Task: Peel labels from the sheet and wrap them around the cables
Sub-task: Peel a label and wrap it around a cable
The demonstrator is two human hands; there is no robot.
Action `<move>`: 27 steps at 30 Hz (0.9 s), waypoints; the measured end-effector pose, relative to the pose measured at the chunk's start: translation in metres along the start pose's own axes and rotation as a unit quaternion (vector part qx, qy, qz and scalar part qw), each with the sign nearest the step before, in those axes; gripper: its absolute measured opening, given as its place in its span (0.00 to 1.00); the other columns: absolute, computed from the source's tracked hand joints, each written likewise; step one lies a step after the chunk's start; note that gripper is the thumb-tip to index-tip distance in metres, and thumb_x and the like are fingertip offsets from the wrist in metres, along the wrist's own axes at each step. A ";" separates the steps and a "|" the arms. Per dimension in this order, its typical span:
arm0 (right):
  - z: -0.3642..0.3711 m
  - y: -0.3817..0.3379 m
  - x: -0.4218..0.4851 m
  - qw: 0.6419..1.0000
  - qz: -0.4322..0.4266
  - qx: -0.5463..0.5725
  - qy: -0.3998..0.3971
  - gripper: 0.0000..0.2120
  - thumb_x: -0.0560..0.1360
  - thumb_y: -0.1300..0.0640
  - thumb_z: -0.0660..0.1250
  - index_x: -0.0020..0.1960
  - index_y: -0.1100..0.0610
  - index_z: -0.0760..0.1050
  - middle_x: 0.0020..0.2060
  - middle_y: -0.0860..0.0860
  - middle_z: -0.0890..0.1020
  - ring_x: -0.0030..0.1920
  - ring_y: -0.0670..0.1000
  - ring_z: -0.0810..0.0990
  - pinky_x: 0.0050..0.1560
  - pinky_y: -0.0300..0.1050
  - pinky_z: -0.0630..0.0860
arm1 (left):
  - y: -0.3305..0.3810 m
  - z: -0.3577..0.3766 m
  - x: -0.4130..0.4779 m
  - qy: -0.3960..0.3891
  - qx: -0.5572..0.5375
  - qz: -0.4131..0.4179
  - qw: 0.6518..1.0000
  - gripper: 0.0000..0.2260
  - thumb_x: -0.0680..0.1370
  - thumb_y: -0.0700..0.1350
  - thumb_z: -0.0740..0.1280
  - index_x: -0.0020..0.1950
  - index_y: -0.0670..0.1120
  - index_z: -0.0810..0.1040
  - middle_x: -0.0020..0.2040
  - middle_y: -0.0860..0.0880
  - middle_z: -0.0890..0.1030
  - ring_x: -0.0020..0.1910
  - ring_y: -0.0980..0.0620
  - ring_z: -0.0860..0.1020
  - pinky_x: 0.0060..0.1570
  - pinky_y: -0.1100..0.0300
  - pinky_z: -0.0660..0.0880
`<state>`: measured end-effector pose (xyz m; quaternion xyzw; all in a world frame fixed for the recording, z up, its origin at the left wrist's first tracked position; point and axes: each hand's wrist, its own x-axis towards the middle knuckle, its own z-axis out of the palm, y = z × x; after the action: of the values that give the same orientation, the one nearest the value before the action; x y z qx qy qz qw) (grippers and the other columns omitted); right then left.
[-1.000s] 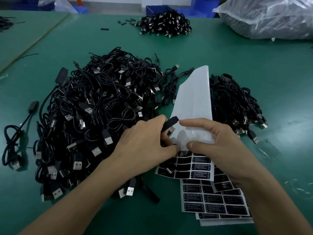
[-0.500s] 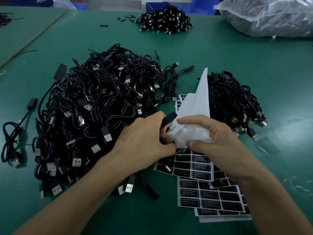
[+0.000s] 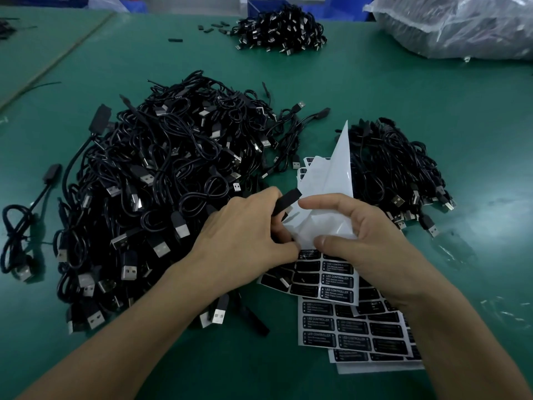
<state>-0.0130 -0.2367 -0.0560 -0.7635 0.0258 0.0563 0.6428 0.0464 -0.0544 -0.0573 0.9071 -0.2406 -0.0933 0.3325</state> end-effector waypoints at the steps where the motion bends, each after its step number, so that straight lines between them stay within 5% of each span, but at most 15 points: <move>1: 0.000 0.000 0.000 1.000 -0.001 -0.002 -0.002 0.25 0.75 0.73 0.67 0.57 0.44 0.82 0.40 0.47 0.83 0.40 0.49 0.77 0.46 0.41 0.76 | 0.000 0.000 0.000 -0.001 -0.001 0.001 1.000 0.15 0.68 0.50 0.74 0.44 0.50 0.69 0.36 0.54 0.83 0.35 0.50 0.81 0.39 0.45 0.80; 7: -0.002 0.003 0.002 1.000 0.001 -0.007 -0.003 0.26 0.75 0.73 0.68 0.56 0.41 0.82 0.41 0.47 0.83 0.40 0.50 0.76 0.47 0.43 0.75 | -0.003 0.002 0.000 0.005 -0.018 0.002 1.000 0.14 0.66 0.50 0.73 0.41 0.52 0.68 0.36 0.54 0.83 0.34 0.50 0.81 0.37 0.44 0.79; 16: -0.003 0.004 0.002 1.000 0.007 0.007 -0.001 0.25 0.75 0.74 0.67 0.58 0.45 0.82 0.39 0.42 0.84 0.38 0.41 0.79 0.45 0.33 0.77 | -0.005 0.002 0.000 0.011 -0.045 0.012 0.999 0.18 0.64 0.54 0.78 0.41 0.52 0.70 0.38 0.59 0.82 0.34 0.56 0.82 0.36 0.48 0.81; 27: -0.004 0.006 0.003 1.000 0.000 0.022 -0.008 0.25 0.75 0.74 0.67 0.58 0.46 0.82 0.41 0.44 0.86 0.39 0.43 0.81 0.46 0.36 0.80 | -0.009 0.003 0.003 0.018 -0.040 0.014 0.999 0.12 0.67 0.46 0.73 0.40 0.52 0.69 0.37 0.58 0.84 0.35 0.54 0.81 0.38 0.46 0.80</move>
<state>-0.0105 -0.2417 -0.0620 -0.7487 0.0213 0.0619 0.6597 0.0513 -0.0519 -0.0654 0.8913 -0.2434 -0.0819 0.3737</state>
